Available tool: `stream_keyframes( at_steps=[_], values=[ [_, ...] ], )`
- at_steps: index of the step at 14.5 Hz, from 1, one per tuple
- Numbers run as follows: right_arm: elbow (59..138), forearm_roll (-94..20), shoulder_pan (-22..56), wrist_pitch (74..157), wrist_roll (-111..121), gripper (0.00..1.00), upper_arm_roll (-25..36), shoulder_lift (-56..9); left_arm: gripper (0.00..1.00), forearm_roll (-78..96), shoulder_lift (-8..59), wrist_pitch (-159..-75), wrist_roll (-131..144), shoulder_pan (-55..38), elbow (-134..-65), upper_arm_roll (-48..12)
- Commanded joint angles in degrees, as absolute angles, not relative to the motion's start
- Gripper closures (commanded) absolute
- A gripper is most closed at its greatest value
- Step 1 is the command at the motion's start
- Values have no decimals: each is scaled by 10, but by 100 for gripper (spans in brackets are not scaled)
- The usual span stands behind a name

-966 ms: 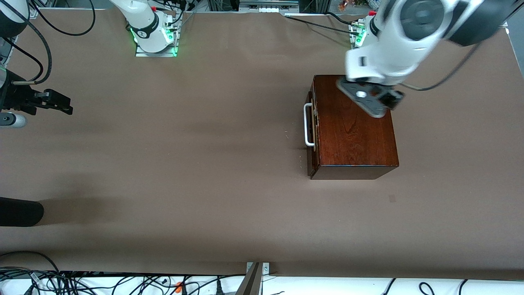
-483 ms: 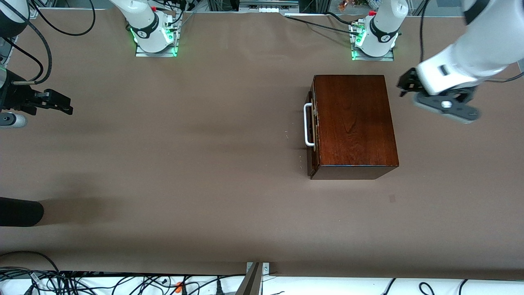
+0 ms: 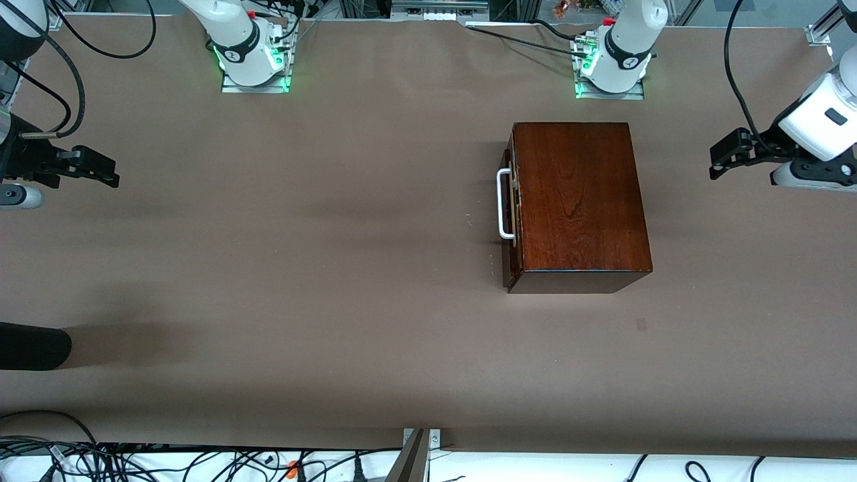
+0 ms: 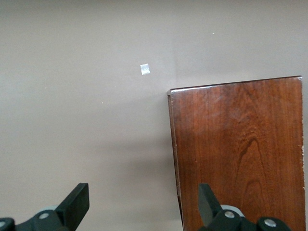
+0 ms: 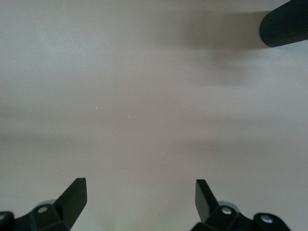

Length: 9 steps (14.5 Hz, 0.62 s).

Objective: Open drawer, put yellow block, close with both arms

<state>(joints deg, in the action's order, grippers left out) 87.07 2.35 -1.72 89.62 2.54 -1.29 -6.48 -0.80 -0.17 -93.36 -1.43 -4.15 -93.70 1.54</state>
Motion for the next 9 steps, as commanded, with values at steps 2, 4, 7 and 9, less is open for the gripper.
stream_keyframes(
  at_steps=[2, 4, 7, 9],
  values=[
    [869, 16, -25, 897, 23, 0, -18, -62, 0, -5, -21, -945, -4, -41, -964, 13],
    [869, 15, -25, 897, 23, 0, -18, -62, 0, -6, -18, -936, -3, -40, -960, 8],
    [868, 15, -25, 897, 23, 0, -19, -62, 0, -6, -16, -931, -2, -40, -956, 8],
    [868, 15, -25, 896, 23, 0, -19, -62, 0, -6, -15, -931, -2, -40, -955, 8]
  ],
)
